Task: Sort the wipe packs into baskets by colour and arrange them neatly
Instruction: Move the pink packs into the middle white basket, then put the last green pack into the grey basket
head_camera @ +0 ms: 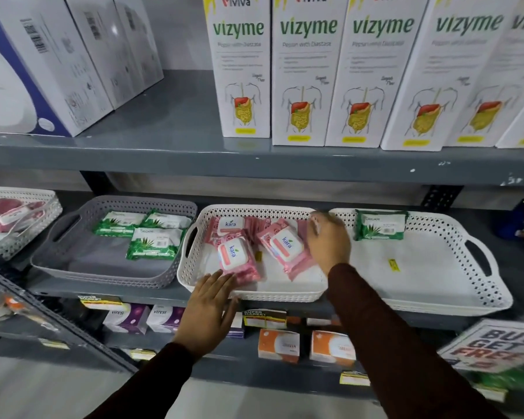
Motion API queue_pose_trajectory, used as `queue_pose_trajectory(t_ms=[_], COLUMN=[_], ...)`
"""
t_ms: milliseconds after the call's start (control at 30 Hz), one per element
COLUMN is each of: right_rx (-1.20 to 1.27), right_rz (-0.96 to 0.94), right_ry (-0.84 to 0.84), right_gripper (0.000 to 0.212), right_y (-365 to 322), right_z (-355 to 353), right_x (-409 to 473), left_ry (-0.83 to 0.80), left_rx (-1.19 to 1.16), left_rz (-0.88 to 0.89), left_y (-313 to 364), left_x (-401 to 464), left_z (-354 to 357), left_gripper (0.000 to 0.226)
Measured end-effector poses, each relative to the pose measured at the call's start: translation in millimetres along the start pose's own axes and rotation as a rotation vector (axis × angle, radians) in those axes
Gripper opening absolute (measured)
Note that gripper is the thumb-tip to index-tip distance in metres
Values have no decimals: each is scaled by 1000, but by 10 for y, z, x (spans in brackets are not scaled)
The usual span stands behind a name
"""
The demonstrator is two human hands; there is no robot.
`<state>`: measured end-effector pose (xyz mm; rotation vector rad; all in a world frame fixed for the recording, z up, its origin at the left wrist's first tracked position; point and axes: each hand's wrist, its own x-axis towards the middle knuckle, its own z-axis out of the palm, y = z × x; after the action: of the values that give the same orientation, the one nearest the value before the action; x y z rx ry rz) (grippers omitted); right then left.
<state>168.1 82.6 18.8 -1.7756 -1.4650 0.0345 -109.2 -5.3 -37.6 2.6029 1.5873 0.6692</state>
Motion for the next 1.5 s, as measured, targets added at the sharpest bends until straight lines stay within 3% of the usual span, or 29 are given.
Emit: queue_pose_trajectory(t_ms=[67,133,233,300,433,533,600,667,767,833,933,1000,1100,1167,1333,1433,1500], right_rx=[-162,-368,-429,-448,-597,-749,-863,-917,-846,-791,-429,-244,25,337,654,590,536], right_rz=[140,324,415,389,350,353,344,341,396,482,708,720,574,486,481,411,302], right_ry=[64,-128,-452,-495,-381,-359,-373,-467,-700,-710,-480,-305,-35,-16,-464,-648,-760], right_gripper=[27,45,74,81,75,54,41,42,53,59,92,100,79,61,55,53,63], right_y=[372,738,1114,1190,1114,1007,923,887,914,950,895,663,117,-365,-1313,-1828,-2211], right_z=[-166,-282,-349,-312,-256,-255,-279,-301,-328,-397,-580,-609,-561,-431,152,658,962], right_x=[234,377,434,416,439,481,510,528,483,413,343,297,138,34,-107,-188,-219], left_ry=[9,19,23,25,43,53,49,42,19,-15,-63,-84,-105,-108,-100,-132,-146], left_rx=[-14,-25,-24,-25,-43,-49,-51,-55,-42,-23,-7,-8,-1,6,51,70,59], left_rz=[-2,2,6,5,4,13,21,23,39,72,95,79,69,45,-77,-156,-182], left_y=[5,8,2,6,38,41,46,47,19,-2,-45,-158,-354,-532,-1011,-1339,-1552], left_x=[8,18,23,25,27,15,12,12,8,13,14,-30,-101,-148,-241,-364,-459], left_z=[24,43,60,61,62,54,44,43,32,-6,-70,-119,-218,-349,-618,-721,-818], left_gripper=[47,47,48,48,48,48,48,48,48,49,49,50,55,58,60,65,68])
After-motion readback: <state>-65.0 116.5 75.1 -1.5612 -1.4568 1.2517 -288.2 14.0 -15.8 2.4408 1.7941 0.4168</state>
